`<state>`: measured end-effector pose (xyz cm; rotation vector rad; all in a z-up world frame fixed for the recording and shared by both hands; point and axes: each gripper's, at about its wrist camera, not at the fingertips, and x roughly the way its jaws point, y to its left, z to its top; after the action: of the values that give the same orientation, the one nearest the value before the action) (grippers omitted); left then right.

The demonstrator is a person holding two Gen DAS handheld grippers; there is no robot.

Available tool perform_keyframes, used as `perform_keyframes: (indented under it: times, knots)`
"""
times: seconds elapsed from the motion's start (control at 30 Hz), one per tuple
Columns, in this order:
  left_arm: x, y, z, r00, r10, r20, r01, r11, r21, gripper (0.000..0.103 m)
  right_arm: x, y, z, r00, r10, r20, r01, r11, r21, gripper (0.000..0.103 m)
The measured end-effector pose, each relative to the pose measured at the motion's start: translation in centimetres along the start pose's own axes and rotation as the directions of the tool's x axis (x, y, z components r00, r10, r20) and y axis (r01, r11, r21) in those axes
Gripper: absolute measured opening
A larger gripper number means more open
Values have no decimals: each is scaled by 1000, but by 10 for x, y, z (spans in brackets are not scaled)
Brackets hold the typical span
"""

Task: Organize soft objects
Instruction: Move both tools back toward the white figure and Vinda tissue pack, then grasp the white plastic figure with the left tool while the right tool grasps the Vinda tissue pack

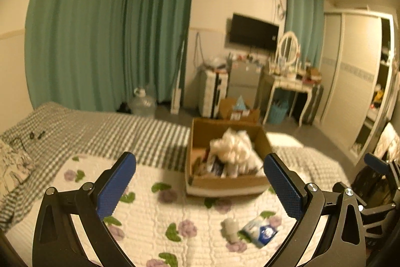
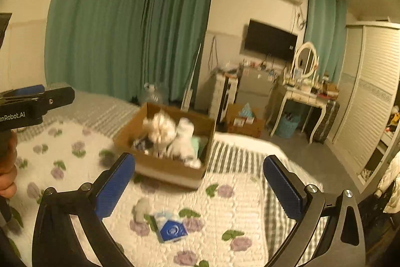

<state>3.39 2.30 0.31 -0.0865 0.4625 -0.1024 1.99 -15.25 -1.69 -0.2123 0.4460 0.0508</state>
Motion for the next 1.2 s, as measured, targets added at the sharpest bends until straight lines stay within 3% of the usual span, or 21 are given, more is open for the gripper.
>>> perform_keyframes:
  times: [0.27,0.33,0.5,0.73,0.8,0.9,0.97,1.03,1.07,1.2]
  knots:
    - [68,-11,-45,983,-17,-181,31,997,70,103,57,2,-45,987,50,-152,-55,998,-25,103]
    - [83,-14,-57,975,-14,-221,34,996,85,98,69,1,-54,980,65,-191,-70,997,-18,103]
    - [109,-19,-82,951,-42,-307,75,993,95,96,109,7,-87,942,95,-322,-111,993,-34,103]
    - [139,-30,-116,914,-62,-401,126,983,135,80,147,23,-124,880,139,-455,-177,983,-42,103]
    - [147,-31,-123,903,-74,-423,138,983,124,78,157,29,-135,861,135,-491,-185,981,-55,99]
    - [156,-32,-133,888,-114,-446,175,980,97,76,175,35,-152,822,129,-555,-191,980,-55,80]
    - [160,-35,-137,883,-131,-451,194,976,96,76,180,36,-157,808,146,-571,-205,978,-41,76]
    - [164,-37,-140,876,-148,-460,212,973,92,76,182,35,-160,803,151,-576,-207,978,-33,70]
    - [166,-38,-142,872,-152,-464,218,972,91,76,182,32,-160,804,158,-574,-207,978,-19,57]
    - [173,-44,-149,866,-152,-476,226,969,102,76,183,13,-162,808,122,-576,-141,990,12,54]
